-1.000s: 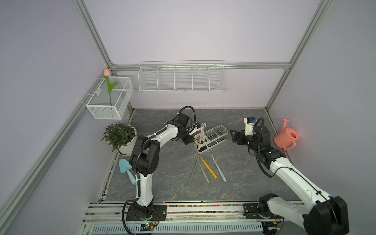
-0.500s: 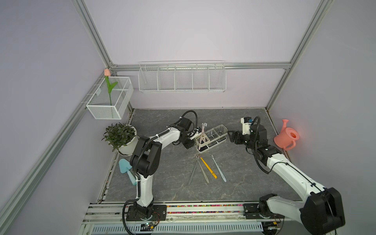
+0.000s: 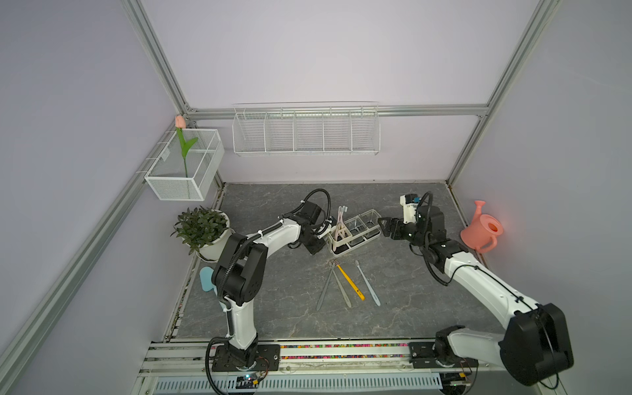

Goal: Place the toothbrush into the toothbrush holder
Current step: Pick up the toothbrush from the toothbrush holder.

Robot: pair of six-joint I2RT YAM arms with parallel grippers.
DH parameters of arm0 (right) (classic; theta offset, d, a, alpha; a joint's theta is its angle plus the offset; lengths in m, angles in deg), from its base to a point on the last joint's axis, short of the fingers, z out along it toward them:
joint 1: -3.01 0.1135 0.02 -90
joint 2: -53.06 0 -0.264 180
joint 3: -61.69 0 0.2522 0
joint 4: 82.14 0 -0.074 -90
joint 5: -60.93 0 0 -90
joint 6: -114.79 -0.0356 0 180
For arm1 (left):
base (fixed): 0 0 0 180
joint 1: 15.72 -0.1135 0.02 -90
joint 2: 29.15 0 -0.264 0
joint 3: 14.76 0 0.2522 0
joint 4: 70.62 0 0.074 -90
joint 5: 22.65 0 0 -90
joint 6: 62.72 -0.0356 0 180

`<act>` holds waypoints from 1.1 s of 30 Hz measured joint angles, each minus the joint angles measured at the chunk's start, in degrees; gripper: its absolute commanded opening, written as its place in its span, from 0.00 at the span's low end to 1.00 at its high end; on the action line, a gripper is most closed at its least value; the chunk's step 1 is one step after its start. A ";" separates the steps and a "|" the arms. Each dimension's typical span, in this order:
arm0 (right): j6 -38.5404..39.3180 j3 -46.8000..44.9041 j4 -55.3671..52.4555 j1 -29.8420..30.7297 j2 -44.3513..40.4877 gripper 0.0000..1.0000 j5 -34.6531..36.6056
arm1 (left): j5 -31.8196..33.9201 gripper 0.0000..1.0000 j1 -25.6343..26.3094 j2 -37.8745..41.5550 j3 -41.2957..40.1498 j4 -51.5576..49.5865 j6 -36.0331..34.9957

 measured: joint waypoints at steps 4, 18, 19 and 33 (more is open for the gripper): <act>0.00 0.24 -0.02 0.00 0.00 0.79 -0.13 | 0.85 0.13 0.00 1.14 -1.66 0.63 0.42; 0.00 0.50 -0.52 0.00 0.63 0.79 -0.85 | 4.11 0.05 0.02 11.17 -13.68 9.90 2.73; 0.00 0.90 -0.83 0.00 0.72 0.79 -0.90 | 4.07 0.05 0.02 12.55 -14.78 11.17 2.99; -0.02 2.51 -1.16 0.02 0.72 0.79 -2.08 | 4.07 0.05 0.02 16.85 -18.60 17.27 4.68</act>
